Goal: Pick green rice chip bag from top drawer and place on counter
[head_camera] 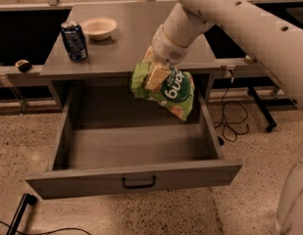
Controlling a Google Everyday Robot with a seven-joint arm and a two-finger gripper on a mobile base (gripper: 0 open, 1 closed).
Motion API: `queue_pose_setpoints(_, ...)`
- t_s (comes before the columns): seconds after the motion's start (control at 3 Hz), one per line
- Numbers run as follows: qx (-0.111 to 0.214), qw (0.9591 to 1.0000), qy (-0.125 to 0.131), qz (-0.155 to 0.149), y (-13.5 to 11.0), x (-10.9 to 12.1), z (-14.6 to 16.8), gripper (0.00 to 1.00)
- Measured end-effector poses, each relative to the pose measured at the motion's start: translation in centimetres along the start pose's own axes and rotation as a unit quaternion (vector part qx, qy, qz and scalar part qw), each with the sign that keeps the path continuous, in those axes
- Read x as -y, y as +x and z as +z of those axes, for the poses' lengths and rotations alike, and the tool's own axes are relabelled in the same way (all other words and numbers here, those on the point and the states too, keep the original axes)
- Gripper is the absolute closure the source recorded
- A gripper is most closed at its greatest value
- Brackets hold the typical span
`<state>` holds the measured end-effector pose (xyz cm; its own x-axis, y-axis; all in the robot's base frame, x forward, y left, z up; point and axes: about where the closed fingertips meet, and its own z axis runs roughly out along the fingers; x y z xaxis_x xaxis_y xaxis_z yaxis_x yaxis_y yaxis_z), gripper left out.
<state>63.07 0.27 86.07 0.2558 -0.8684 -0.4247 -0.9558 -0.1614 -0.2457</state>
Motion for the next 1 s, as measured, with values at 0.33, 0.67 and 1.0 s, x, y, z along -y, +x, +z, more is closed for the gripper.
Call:
queue_pose_setpoints(0.33,-0.005,0.999,0.04,-0.019,-2.8,2.5,-3.7,1.0)
queue_pose_setpoints(0.67,0.014,0.994,0.107,-0.018,-5.5,6.7,-8.0,1.0)
queue_pose_setpoints(1.0,0.051,0.9831,0.176,-0.007,-6.3,11.0,-11.3,1.0)
